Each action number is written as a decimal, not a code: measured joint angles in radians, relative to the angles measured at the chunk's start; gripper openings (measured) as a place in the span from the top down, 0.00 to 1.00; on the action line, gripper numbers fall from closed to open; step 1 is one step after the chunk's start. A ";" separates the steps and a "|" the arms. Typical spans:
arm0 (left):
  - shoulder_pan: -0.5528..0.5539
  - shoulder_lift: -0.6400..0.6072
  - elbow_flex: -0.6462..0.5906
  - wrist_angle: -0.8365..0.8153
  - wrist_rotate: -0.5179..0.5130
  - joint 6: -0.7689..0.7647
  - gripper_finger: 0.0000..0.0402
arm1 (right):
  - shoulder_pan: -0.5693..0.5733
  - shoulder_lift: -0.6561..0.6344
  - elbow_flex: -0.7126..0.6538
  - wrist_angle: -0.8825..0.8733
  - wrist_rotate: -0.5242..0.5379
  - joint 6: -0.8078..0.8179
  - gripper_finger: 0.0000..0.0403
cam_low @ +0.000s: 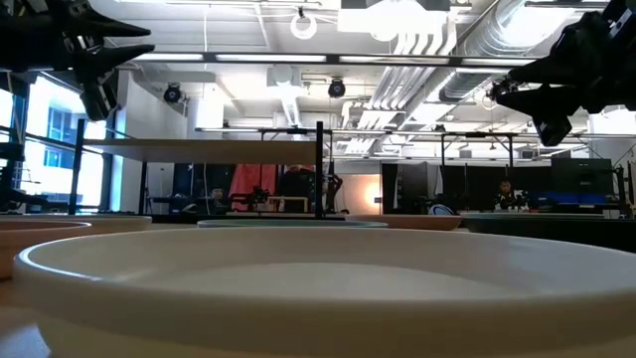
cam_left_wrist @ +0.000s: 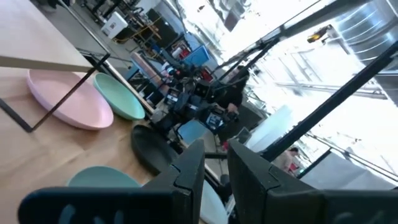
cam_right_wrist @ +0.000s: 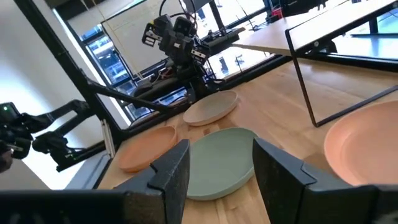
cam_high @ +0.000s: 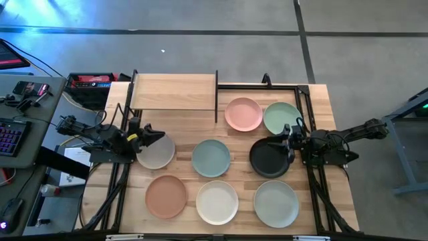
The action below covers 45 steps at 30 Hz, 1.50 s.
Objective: Place and stack plates onto a shelf
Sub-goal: Put the light orange plate on the shelf
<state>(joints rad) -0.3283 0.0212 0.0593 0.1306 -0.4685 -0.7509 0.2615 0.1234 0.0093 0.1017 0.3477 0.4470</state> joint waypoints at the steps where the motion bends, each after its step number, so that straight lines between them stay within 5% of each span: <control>1: 0.000 0.000 0.000 0.000 -0.007 0.001 0.85 | 0.000 0.000 0.000 0.000 0.010 0.002 0.61; 10: 0.000 0.000 0.000 -0.001 -0.117 0.011 0.85 | 0.000 0.000 0.000 0.133 0.092 -0.074 0.61; 17: 0.000 0.000 0.000 0.044 -0.209 0.048 0.85 | 0.000 0.000 0.004 0.399 0.203 -0.325 0.61; 22: 0.000 0.000 0.001 0.121 -0.210 0.092 0.85 | 0.000 0.000 0.090 0.412 0.206 -0.491 0.61; 28: 0.000 0.003 0.061 0.131 -0.217 0.176 0.85 | 0.000 0.001 0.260 0.303 0.213 -0.634 0.61; 33: 0.000 0.045 0.145 0.123 -0.217 0.287 0.85 | 0.000 0.039 0.444 0.053 0.332 -0.650 0.61; 45: 0.000 0.255 0.376 -0.061 -0.278 0.338 0.85 | 0.000 0.286 0.810 -0.296 0.528 -0.649 0.61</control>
<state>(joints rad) -0.3279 0.2757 0.4352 0.0698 -0.7464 -0.4133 0.2615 0.4093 0.8194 -0.1942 0.8758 -0.2025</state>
